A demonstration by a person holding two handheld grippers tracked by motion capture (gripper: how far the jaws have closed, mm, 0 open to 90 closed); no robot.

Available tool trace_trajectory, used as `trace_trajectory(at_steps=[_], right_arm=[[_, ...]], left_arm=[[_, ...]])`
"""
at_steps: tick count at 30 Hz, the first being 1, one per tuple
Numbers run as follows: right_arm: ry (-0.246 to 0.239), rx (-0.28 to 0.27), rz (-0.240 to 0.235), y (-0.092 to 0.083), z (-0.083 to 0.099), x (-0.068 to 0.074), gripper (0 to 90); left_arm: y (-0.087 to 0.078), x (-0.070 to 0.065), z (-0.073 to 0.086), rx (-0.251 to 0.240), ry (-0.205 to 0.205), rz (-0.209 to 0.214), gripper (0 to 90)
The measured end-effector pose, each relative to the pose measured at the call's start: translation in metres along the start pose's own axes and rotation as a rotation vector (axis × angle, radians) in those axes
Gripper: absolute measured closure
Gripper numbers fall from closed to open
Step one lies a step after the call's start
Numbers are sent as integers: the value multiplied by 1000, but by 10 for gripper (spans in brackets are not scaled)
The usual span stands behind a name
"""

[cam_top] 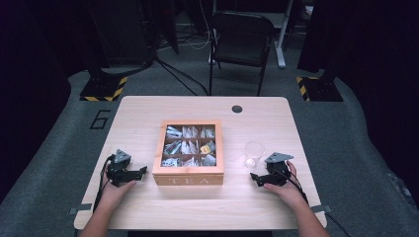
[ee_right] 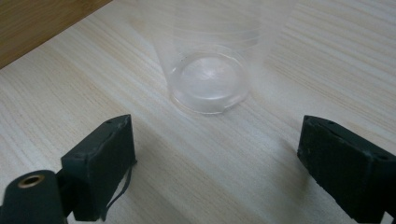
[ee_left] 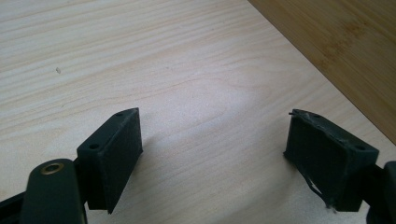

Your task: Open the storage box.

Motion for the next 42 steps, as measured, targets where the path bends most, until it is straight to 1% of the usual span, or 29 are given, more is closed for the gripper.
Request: trace_trajectory(at_steps=[3,4,6,22,23,27,28,29,32,33,34,35,36,37,38,39,40,42], right_arm=[[0,0,0,0,0,0,101],[0,0,0,0,0,0,101],[0,0,0,0,0,0,101],[0,-4,-1,0,0,0,106],[-1,-5,2,-1,0,0,110],[1,-9,8,-2,0,-2,146],[16,-8,6,-3,0,-1,168],[10,-4,8,-3,0,-3,173],[25,1,12,-5,-1,-3,216],[25,1,12,-5,-1,-3,216],[43,6,13,-7,-2,-4,237],[45,-1,21,-9,-3,-4,242],[36,-7,25,-11,-4,-4,245],[36,-18,28,-13,-6,-4,245],[33,-24,29,-16,-8,-3,246],[22,-34,36,-18,-10,-2,246],[24,-34,41,-21,-11,-1,248],[29,-49,40,-26,-14,0,262]], left_arm=[[0,0,0,-1,-4,1,183],[1,-1,0,0,4,4,178],[1,-2,-1,-1,-3,4,153],[0,-2,0,8,-8,0,153],[1,-2,0,-1,-12,-3,154],[1,-2,-1,0,-9,3,154],[1,-2,-1,1,-8,3,154],[1,-2,-1,1,-8,3,154],[1,-2,-1,0,-4,3,157],[1,-2,-1,0,-4,3,162],[0,-2,-1,-3,6,9,174],[0,-3,-1,-12,1,6,188],[0,-3,-1,-12,1,6,213],[-3,-5,-2,-10,-4,25,257],[-5,-7,-2,3,-7,36,291],[-5,-7,-2,3,-7,36,303],[-7,-9,-2,15,3,27,316],[-9,-11,-2,21,0,36,345]])
Point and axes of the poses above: each handheld gripper's, and its own axes: y roughly forward along the jaws, z roughly out of its underside, x roughly to its left, the point moved 8 cm from there along y, roughly forward along the jaws, and after that the axes turned 7 degrees about y, right-handed, at the moved point
